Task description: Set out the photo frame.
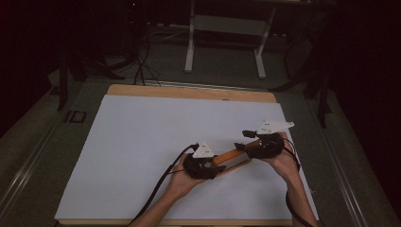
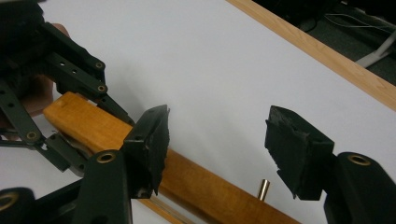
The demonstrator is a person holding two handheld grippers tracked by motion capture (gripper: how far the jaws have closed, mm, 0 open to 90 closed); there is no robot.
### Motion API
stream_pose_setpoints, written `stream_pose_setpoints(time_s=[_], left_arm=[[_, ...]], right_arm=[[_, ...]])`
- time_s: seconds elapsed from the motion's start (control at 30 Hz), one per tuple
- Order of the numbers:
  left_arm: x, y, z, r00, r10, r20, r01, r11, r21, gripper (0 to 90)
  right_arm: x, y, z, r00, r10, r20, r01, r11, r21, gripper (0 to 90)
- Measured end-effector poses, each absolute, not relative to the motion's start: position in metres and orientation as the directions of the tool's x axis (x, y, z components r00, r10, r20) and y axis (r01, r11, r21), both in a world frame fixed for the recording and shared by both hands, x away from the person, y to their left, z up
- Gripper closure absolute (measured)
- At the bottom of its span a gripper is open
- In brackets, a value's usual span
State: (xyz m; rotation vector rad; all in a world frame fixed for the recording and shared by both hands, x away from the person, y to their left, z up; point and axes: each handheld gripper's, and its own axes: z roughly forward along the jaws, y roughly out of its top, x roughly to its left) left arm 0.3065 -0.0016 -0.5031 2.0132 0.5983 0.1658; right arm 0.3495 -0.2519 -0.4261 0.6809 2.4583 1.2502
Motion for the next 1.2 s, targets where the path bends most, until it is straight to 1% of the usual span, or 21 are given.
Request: stream_pose_setpoints(time_s=[0.23, 0.3, 0.33, 0.4, 0.43, 0.6, 0.83, 1.03, 1.2], left_arm=[[0.304, 0.003, -0.521, 0.864, 0.490, -0.115, 0.341, -0.403, 0.849, 53.2], [0.304, 0.002, -0.523, 0.873, 0.475, -0.107, 0.333, -0.420, 0.844, 57.0], [0.303, 0.002, -0.523, 0.875, 0.474, -0.099, 0.322, -0.419, 0.849, 64.5], [0.301, 0.000, -0.521, 0.872, 0.487, -0.052, 0.296, -0.440, 0.848, 67.4], [0.301, -0.001, -0.520, 0.874, 0.483, -0.054, 0.298, -0.444, 0.845, 68.1], [0.303, -0.002, -0.514, 0.886, 0.464, -0.009, 0.261, -0.483, 0.836, 69.0], [0.313, -0.008, -0.493, 0.905, 0.426, 0.011, 0.226, -0.503, 0.834, 69.3], [0.325, -0.010, -0.475, 0.921, 0.388, 0.025, 0.198, -0.525, 0.828, 69.3], [0.332, -0.013, -0.462, 0.936, 0.347, 0.052, 0.161, -0.556, 0.816, 69.3]], right_arm=[[0.349, -0.251, -0.427, -0.853, 0.519, -0.049, 0.267, 0.517, 0.813, 39.0], [0.348, -0.249, -0.427, -0.858, 0.511, -0.051, 0.262, 0.522, 0.812, 39.1], [0.348, -0.248, -0.427, -0.860, 0.507, -0.054, 0.259, 0.524, 0.811, 39.4], [0.349, -0.248, -0.426, -0.861, 0.507, -0.053, 0.258, 0.522, 0.813, 39.7], [0.349, -0.248, -0.426, -0.861, 0.507, -0.053, 0.257, 0.521, 0.814, 39.7], [0.349, -0.249, -0.425, -0.855, 0.515, -0.055, 0.255, 0.511, 0.821, 39.9], [0.349, -0.256, -0.422, -0.859, 0.511, -0.036, 0.248, 0.477, 0.843, 39.9], [0.345, -0.263, -0.416, -0.887, 0.462, -0.028, 0.211, 0.457, 0.864, 41.1], [0.344, -0.264, -0.415, -0.906, 0.421, -0.036, 0.189, 0.480, 0.856, 41.5]])
